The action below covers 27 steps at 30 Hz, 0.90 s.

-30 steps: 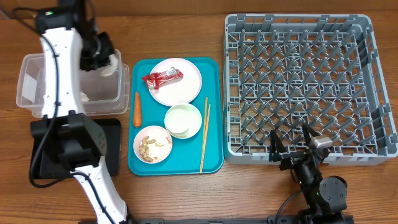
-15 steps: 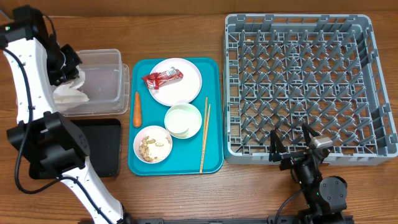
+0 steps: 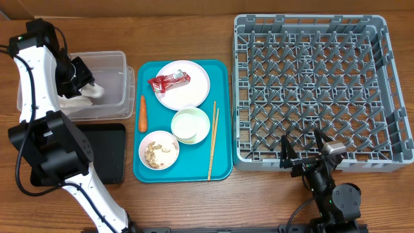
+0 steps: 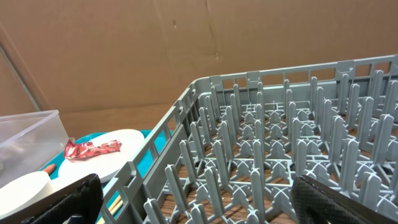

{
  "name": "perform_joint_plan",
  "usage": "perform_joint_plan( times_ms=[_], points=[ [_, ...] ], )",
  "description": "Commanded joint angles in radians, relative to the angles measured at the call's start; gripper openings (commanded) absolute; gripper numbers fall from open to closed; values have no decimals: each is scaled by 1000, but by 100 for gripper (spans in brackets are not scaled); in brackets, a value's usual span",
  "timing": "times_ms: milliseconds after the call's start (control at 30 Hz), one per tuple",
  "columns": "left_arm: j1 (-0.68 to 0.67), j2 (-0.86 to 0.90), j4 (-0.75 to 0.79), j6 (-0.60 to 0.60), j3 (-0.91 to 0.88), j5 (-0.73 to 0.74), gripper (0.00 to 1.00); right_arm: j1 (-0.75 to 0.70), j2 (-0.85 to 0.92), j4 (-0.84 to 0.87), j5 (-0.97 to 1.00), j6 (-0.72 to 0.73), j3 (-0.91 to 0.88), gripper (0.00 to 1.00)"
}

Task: Sort waste into correct bins and load items into the dishwasher
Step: 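Carry the tissue to the clear bin and release it, then move the left gripper back to the plate over the red wrapper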

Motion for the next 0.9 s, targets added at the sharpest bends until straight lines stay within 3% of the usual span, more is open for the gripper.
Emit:
perform_joint_plan(
  times_ms=[0, 133, 233, 267, 533, 633, 867],
  points=[
    [-2, -1, -5, 4, -1, 48, 53, -3, -11, 6, -6, -3, -10, 100],
    [-2, -1, -5, 24, 14, 134, 58, -3, -12, 6, -6, -3, -10, 100],
    [-2, -1, -28, 61, 50, 205, 76, -3, -11, 6, -6, -3, -10, 100],
    [-5, -1, -42, 70, 68, 222, 78, -3, -11, 6, -6, -3, -10, 100],
    [-73, -1, -139, 72, 207, 225, 83, -3, -11, 6, -6, -3, -10, 100],
    [-122, -1, -138, 72, 217, 225, 100, -3, -11, 6, -6, -3, -10, 100],
    [-256, -1, -122, 71, 217, 223, 100, -3, -11, 6, -6, -3, -10, 100]
  ],
)
